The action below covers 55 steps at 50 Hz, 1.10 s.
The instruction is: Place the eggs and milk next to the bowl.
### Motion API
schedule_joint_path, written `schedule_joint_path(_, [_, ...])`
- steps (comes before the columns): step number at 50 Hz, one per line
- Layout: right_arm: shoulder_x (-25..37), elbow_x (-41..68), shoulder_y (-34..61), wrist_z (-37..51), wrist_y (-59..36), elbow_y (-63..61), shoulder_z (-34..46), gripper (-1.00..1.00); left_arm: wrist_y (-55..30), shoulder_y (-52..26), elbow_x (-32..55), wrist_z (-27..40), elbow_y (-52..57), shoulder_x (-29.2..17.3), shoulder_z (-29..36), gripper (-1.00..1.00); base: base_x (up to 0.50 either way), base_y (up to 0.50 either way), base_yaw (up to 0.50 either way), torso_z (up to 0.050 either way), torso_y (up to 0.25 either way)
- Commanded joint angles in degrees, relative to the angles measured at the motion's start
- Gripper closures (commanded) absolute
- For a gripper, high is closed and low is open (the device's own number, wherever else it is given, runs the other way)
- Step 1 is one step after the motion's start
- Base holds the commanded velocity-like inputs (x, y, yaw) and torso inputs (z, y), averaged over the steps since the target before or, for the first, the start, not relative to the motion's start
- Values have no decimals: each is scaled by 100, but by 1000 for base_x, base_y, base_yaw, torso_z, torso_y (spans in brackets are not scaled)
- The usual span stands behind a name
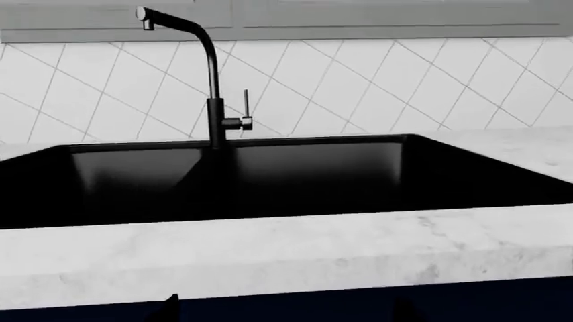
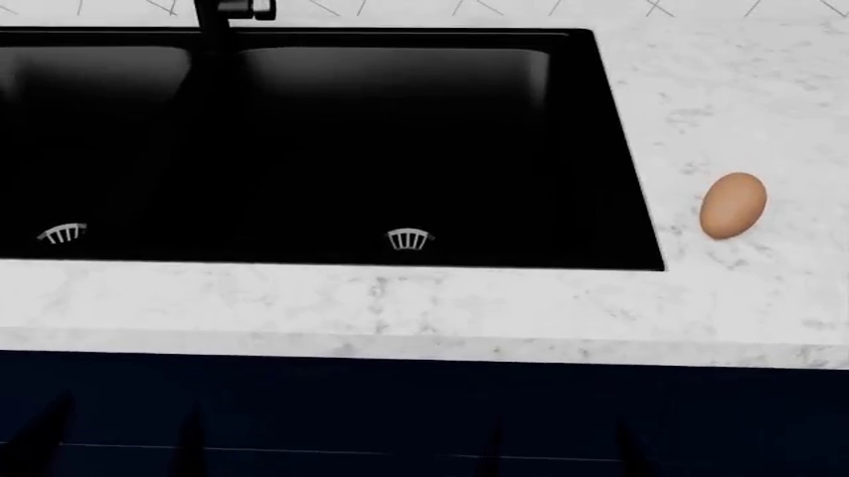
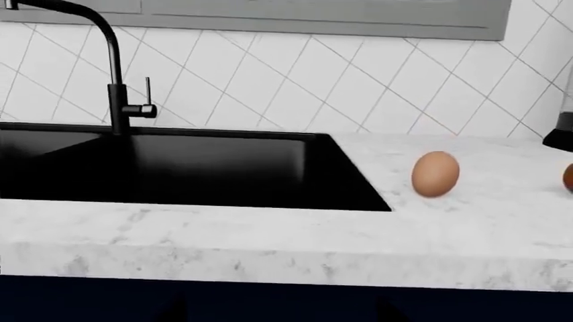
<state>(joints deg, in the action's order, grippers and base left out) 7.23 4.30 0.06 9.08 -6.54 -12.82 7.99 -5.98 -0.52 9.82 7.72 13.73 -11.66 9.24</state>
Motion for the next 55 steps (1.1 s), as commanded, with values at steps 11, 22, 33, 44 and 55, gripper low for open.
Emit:
schedule_joint_path(11, [390,84,717,136,-921,-977,-212,-100,-1458,-659,387,8,1449,-549,-199,-100,0,0,0,50,8])
schedule_joint_path(22, [622,180,1250,146,-1485,-1302,-419,-100,-2672,-1364,1150,82,2094,-780,-738,-100,0,0,0,12,1])
schedule_joint_path(33, [747,343,1581,138,-1865,-1530,-572,-100,-3156,-1663,1267,275,2535,-1014,-955,-100,0,0,0,0,0])
schedule_joint_path(44, [811,386,1613,160,-1965,-1664,-597,-100,-3093,-1641,1193,272,2623,-1091,-862,-100,0,0,0,0,0])
schedule_joint_path(55, [811,386,1613,160,-1965,-1664,-597,-100,-3093,-1641,1193,272,2623,-1091,-862,-100,0,0,0,0,0])
